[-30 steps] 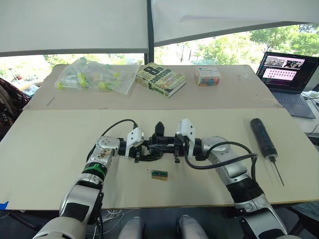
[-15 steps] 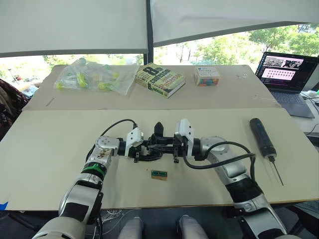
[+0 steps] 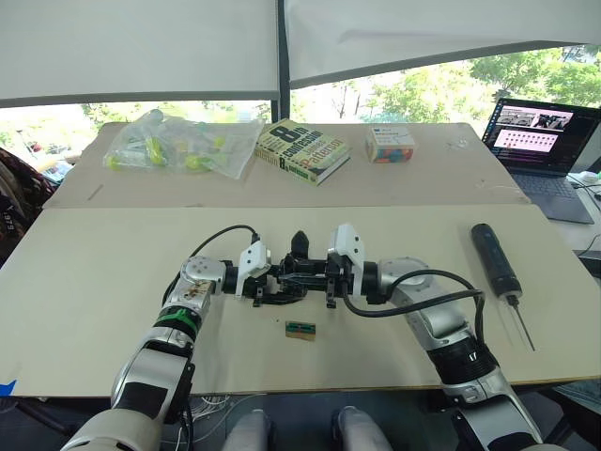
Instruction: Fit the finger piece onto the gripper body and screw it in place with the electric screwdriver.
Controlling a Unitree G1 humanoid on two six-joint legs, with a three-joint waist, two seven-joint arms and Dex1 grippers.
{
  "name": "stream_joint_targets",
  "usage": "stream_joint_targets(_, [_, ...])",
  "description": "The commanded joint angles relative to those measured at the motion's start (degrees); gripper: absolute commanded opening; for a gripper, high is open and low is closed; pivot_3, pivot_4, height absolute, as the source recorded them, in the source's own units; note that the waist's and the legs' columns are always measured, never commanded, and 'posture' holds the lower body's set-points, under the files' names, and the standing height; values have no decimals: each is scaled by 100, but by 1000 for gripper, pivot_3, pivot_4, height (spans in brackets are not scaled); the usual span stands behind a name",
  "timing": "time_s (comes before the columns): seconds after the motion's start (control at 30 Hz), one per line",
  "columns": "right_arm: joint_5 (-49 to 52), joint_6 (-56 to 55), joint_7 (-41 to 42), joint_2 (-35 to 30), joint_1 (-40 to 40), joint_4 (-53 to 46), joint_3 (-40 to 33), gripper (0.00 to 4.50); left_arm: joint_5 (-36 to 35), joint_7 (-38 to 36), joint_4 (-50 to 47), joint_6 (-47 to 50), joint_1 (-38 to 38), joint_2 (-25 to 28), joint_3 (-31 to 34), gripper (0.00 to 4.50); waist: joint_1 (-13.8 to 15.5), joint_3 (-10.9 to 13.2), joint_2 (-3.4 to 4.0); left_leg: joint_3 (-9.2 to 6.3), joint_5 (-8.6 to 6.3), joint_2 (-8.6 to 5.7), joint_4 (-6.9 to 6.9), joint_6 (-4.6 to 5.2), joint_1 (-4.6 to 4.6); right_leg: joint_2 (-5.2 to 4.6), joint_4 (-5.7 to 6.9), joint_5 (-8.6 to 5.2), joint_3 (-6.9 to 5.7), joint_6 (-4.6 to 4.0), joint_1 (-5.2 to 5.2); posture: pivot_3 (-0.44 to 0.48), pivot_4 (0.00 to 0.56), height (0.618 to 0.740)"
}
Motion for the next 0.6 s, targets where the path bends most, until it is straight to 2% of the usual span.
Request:
stream_joint_targets(0.03, [-330,327,-273,-57,80,208,215,394,83,-17,-42,72,-14,16,-44,2327,-4,-2,0,0,0,0,0,0,5,0,0,0,0,0,3,0,150,740])
stream_joint_targets(0.33, [-229,797,-306,-176,228,-34,420,394,90,-8,-51,83,-18,17,-37,2327,-11,-19,1,1,0,3,-1,0,19,2,3,0,1,-1,13,0,150,740])
stream_joint_targets(0.6, [-299,446,-284,-314,373,368,244,394,63,-30,-66,111,-15,11,-29,2327,-7,-26,3,2,0,2,-2,0,20,2,0,-1,1,0,16,0,150,740])
